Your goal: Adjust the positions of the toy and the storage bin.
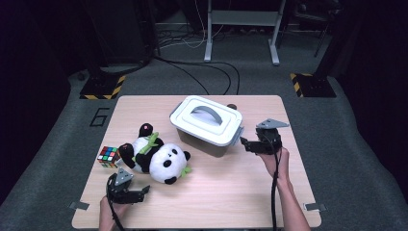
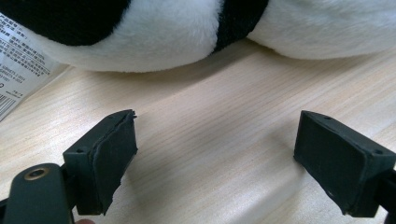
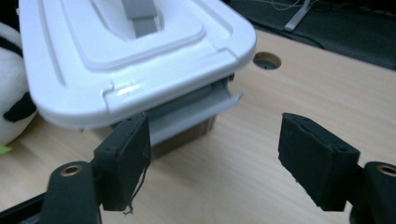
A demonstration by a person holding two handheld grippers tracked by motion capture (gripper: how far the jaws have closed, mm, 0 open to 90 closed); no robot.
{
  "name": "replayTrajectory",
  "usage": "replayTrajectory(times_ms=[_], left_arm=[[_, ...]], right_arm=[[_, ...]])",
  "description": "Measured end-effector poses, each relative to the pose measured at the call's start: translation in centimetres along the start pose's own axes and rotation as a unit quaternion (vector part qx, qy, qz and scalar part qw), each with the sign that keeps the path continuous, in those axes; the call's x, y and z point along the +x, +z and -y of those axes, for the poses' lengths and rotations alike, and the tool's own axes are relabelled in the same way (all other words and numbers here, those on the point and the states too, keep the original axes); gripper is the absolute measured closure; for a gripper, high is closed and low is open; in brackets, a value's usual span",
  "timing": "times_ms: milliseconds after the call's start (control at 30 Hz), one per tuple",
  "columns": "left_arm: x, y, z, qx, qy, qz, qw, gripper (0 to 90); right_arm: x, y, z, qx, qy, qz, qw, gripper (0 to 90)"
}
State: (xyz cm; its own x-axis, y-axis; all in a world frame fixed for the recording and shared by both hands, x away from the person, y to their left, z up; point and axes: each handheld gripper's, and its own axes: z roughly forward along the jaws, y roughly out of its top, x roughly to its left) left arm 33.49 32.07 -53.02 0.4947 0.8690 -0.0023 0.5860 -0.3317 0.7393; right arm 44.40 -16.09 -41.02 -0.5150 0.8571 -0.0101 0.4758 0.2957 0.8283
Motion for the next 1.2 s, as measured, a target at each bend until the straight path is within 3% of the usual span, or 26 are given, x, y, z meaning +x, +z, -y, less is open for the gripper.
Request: replayTrajectory(times_ms=[200,400,533,800,900,1000,1200], left_arm=[[0.0,0.0,0.0,0.001,0.0,0.001,1.0,12.9],[0.0,0.0,0.0,0.001,0.0,0.001,1.0,12.9],[0.0,0.0,0.0,0.0,0.0,0.0,1.0,12.9],[0.0,0.0,0.0,-0.001,-0.001,0.0,1.0,13.0],[0.0,0.0,0.0,-0.001,-0.001,0.0,1.0,12.9],[0.0,0.0,0.0,0.0,0.0,0.0,1.0,12.9],[0.0,0.0,0.0,0.0,0.0,0.0,1.0,12.9]], right_arm=[[0.4,1.5,-1.2,0.009,-0.014,0.009,0.9998,32.8],[0.4,3.0,-0.7,0.024,-0.009,0.007,0.9996,41.3],[0.4,3.1,-0.1,0.009,0.016,-0.007,0.9998,46.5],[0.7,3.0,0.0,0.006,0.02,-0.021,0.9996,59.5],[0.7,2.9,0.0,0.005,0.021,-0.02,0.9996,58.7],[0.4,3.0,-0.3,0.003,0.018,-0.001,0.9998,55.4],[-1.3,3.1,-0.5,-0.011,0.055,0.041,0.9976,58.7]])
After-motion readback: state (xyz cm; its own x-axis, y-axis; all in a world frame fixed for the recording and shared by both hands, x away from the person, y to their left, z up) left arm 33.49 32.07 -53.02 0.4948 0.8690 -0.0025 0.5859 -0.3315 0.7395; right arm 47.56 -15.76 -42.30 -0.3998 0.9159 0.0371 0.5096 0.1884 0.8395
